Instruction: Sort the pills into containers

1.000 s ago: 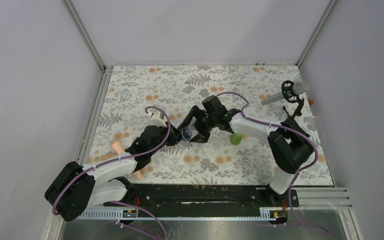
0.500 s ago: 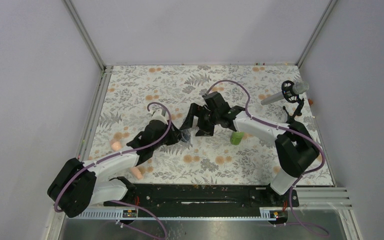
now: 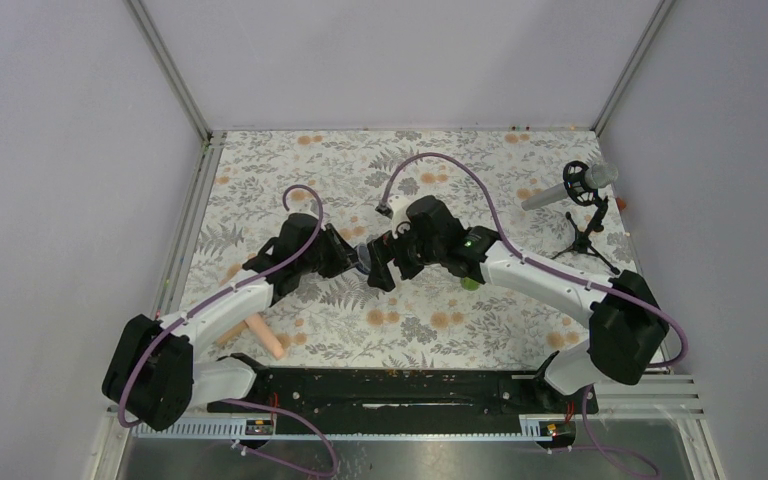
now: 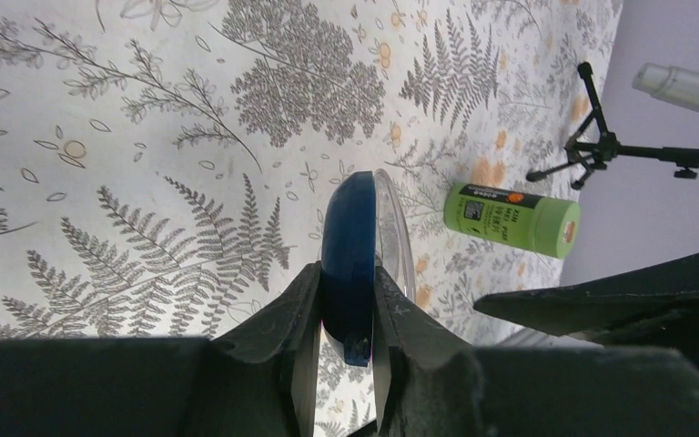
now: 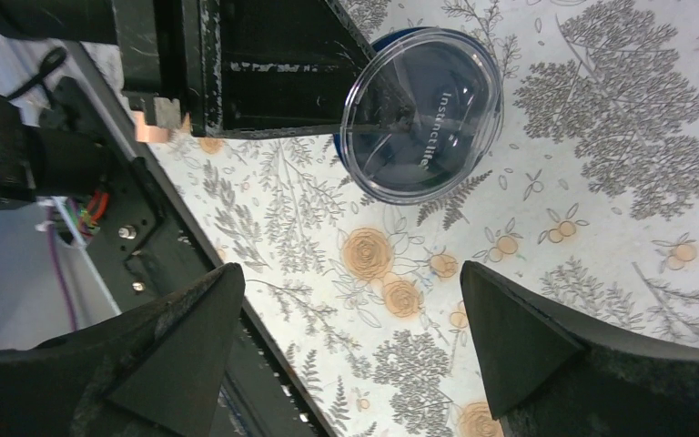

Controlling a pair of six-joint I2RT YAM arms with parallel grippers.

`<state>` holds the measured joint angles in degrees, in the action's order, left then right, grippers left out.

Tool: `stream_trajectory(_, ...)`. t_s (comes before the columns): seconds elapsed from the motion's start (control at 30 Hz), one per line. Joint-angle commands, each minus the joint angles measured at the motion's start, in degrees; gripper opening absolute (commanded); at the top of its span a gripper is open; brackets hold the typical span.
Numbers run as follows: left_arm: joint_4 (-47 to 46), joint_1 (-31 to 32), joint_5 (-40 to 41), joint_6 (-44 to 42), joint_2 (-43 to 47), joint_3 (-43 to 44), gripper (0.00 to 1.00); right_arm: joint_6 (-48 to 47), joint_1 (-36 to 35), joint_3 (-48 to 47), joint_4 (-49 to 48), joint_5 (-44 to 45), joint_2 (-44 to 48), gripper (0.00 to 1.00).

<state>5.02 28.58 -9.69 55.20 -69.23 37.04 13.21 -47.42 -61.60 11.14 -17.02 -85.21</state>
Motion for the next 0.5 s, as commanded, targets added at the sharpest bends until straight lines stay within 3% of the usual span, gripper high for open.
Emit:
stream_trajectory(0.0,-2.06,-3.08,-8.47,0.39,-0.38,1.48,0.0,-7.13,-0.92,-4.94,2.56,7.89,-1.62,0.96)
stream_trajectory(0.47,-2.99,-4.32,-15.46,0.35,-2.04,2.55,0.0,-9.47,-3.86,-13.12,5.64,12.56,-8.01,0.92)
